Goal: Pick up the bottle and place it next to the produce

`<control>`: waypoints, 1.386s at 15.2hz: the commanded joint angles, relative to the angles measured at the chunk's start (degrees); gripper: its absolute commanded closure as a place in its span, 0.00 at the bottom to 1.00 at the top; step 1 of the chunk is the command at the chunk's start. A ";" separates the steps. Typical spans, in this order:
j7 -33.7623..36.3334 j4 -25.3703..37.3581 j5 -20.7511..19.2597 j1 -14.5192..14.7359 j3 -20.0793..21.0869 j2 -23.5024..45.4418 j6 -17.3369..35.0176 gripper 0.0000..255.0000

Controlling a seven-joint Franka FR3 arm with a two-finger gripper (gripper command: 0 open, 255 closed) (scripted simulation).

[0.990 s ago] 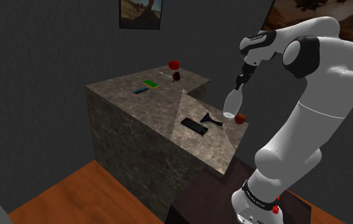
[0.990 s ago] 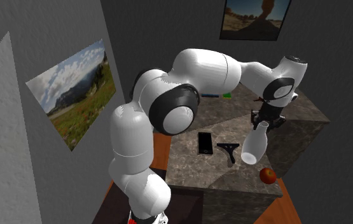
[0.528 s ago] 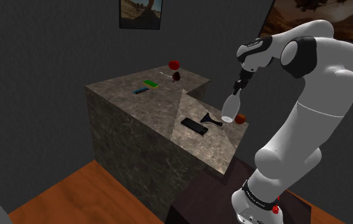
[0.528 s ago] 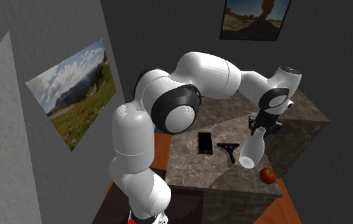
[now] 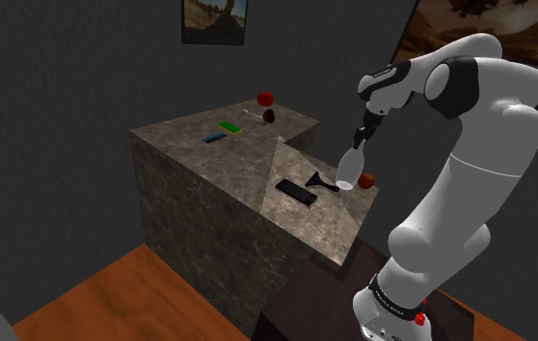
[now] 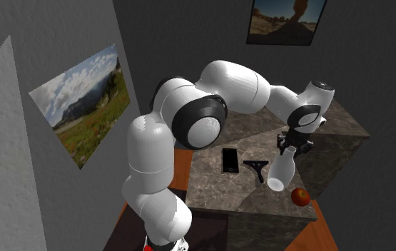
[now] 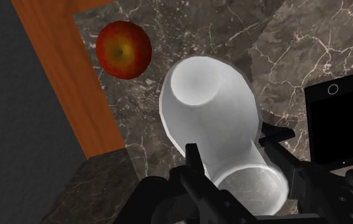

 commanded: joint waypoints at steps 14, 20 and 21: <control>1.05 4.51 -1.55 0.17 -0.24 -2.49 -6.64 0.00; 1.05 4.51 -1.55 0.17 -0.24 -2.49 -6.64 0.00; 1.05 4.51 -1.55 0.17 -0.24 -2.49 -6.64 0.00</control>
